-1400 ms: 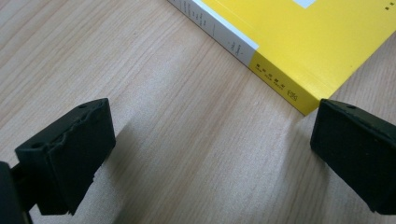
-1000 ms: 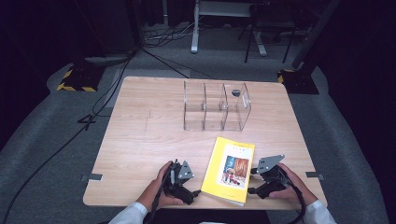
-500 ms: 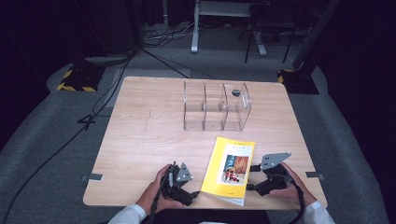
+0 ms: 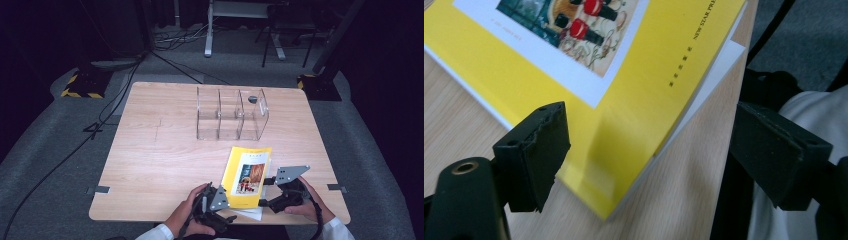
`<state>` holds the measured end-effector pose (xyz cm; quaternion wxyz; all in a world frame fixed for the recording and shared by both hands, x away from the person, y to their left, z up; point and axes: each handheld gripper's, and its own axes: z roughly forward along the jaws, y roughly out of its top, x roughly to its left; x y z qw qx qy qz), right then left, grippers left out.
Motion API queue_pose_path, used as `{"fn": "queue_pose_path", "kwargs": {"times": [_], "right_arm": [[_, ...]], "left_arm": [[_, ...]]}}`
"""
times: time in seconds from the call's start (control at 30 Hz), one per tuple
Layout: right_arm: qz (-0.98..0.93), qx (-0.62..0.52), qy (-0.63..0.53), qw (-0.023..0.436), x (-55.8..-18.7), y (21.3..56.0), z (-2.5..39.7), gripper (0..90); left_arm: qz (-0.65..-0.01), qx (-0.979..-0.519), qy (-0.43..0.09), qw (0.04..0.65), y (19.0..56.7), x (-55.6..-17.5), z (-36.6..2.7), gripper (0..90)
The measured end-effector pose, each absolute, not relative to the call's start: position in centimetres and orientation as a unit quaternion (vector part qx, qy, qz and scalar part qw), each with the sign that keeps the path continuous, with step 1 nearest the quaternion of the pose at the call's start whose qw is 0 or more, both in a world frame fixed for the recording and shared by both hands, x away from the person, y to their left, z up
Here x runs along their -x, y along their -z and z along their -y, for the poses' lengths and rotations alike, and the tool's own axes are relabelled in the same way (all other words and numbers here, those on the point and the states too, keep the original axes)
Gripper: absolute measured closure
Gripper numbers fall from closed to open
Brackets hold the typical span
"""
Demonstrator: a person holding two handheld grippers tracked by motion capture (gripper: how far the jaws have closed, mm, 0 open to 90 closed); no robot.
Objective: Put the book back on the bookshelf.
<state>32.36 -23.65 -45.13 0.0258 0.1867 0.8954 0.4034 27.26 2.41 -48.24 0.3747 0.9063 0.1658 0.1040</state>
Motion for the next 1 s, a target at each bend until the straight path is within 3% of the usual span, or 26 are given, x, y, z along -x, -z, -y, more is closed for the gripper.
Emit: {"fn": "queue_pose_path", "kwargs": {"times": [0.3,0.67,0.8,1.0], "right_arm": [[-0.890,-0.189,-0.413,0.031,-32.2,44.4,23.2,27.1],[-0.885,-0.196,-0.422,0.021,-32.2,44.2,23.9,26.2],[-0.883,-0.195,-0.428,0.021,-32.0,44.1,24.6,26.0],[-0.881,-0.187,-0.434,0.032,-31.7,43.6,25.6,26.3]], "left_arm": [[-0.178,-0.896,-0.145,0.379,48.8,-27.1,0.0,22.1],[-0.132,-0.890,-0.176,0.401,47.9,-26.6,-1.0,63.1],[-0.130,-0.887,-0.175,0.406,47.7,-26.8,-1.3,71.0],[-0.119,-0.893,-0.171,0.400,47.8,-26.8,-1.3,74.9]]}}
